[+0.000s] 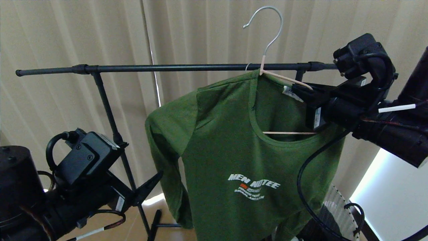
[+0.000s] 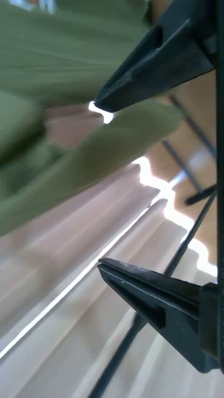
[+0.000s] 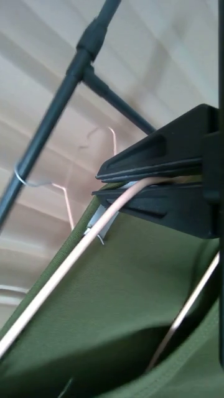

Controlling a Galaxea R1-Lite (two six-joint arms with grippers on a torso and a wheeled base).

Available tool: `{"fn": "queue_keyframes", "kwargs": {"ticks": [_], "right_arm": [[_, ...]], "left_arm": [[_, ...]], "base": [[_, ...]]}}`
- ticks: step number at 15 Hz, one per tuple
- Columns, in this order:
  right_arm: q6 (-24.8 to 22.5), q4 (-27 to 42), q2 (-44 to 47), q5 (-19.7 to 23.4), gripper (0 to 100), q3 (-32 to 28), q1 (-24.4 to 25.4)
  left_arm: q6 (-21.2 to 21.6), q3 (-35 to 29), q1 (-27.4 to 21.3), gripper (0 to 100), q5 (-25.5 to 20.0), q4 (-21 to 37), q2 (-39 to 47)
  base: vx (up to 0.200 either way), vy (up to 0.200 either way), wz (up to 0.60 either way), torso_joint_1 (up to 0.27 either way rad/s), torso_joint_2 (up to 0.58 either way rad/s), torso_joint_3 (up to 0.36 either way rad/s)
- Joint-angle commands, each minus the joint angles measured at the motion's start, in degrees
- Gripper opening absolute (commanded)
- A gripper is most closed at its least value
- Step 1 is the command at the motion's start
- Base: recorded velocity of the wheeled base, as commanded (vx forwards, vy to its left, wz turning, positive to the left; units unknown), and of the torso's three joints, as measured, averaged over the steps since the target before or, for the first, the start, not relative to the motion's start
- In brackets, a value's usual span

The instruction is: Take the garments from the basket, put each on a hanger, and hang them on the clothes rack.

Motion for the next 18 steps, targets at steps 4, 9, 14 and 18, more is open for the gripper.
{"fn": "queue_keyframes", "kwargs": {"ticks": [4,9,14,18], "right_arm": [[0.21,-0.03,-2.64,0.44,0,0.70,0.12],[0.21,-0.03,-2.82,0.44,0,0.88,0.03],[0.12,0.06,-3.26,-0.09,0,1.67,-0.14],[0.12,0.41,-3.78,-0.26,0,2.20,-2.34]], "left_arm": [[-3.81,-1.31,0.28,100,0.08,-0.31,3.30],[-3.99,-1.40,0.89,0,0.08,-0.48,3.22],[-3.37,0.54,8.63,0,0.17,-0.48,3.13],[-3.28,2.12,13.90,0,0.17,-0.57,2.78]], "base": [[0.000,0.000,0.00,0.000,0.00,0.000],[0.000,0.000,0.00,0.000,0.00,0.000],[0.000,0.000,0.00,0.000,0.00,0.000],[0.000,0.000,0.00,0.000,0.00,0.000]]}}
